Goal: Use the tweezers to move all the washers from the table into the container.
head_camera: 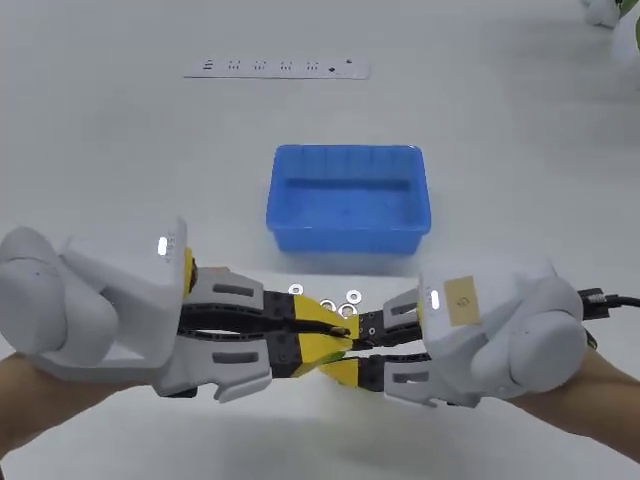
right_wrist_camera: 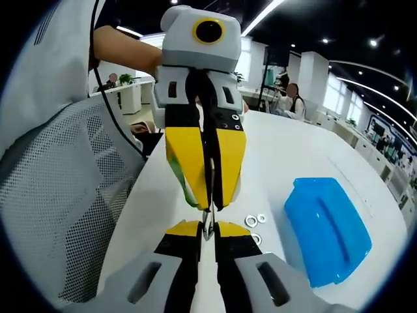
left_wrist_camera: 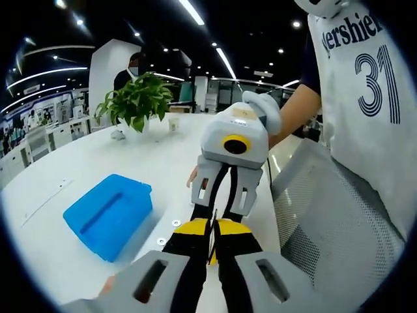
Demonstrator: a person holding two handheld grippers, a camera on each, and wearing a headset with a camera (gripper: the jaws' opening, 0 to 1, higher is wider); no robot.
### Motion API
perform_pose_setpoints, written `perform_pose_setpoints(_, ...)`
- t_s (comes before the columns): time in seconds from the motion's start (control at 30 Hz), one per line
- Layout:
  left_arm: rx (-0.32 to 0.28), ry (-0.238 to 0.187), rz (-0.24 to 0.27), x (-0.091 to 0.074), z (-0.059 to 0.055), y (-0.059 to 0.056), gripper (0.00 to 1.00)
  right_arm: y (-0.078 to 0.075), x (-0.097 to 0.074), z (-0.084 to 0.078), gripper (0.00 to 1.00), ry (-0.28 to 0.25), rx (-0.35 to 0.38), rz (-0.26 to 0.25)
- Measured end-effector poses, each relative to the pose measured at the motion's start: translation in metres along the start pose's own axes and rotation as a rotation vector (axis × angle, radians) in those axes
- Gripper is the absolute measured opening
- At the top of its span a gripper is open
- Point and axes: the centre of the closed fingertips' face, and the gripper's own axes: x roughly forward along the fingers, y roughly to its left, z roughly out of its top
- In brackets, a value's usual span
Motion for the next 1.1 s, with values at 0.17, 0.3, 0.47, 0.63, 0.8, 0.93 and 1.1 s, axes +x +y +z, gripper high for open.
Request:
perform_pose_setpoints(0.17,-0.009,-0.02,0.059,-0.014,0.002,0.015,0.07,-0.013,0.005,0.01,0.08,-0.001,-0.017,-0.004)
perform_pose_setpoints(0.3,-0.018,-0.026,0.074,-0.02,0.001,0.019,0.08,-0.021,0.008,0.012,0.08,-0.001,-0.015,-0.01)
perform_pose_setpoints(0.47,-0.022,-0.021,0.078,-0.021,-0.003,0.024,0.08,-0.022,0.011,0.012,0.08,0.004,-0.012,-0.001)
perform_pose_setpoints(0.63,-0.016,-0.028,0.057,-0.018,-0.002,0.023,0.08,-0.021,0.011,0.015,0.08,-0.024,0.022,0.023)
perform_pose_setpoints(0.8,-0.006,-0.025,0.053,-0.019,-0.004,0.026,0.08,-0.023,0.013,0.013,0.08,-0.033,0.03,0.039)
perform_pose_setpoints(0.93,0.0,-0.014,0.062,-0.021,-0.008,0.032,0.07,-0.029,0.017,0.012,0.08,-0.008,-0.013,0.018)
perform_pose_setpoints(1.1,0.01,0.003,0.08,-0.024,-0.012,0.04,0.07,-0.038,0.023,0.011,0.08,0.008,-0.043,-0.007)
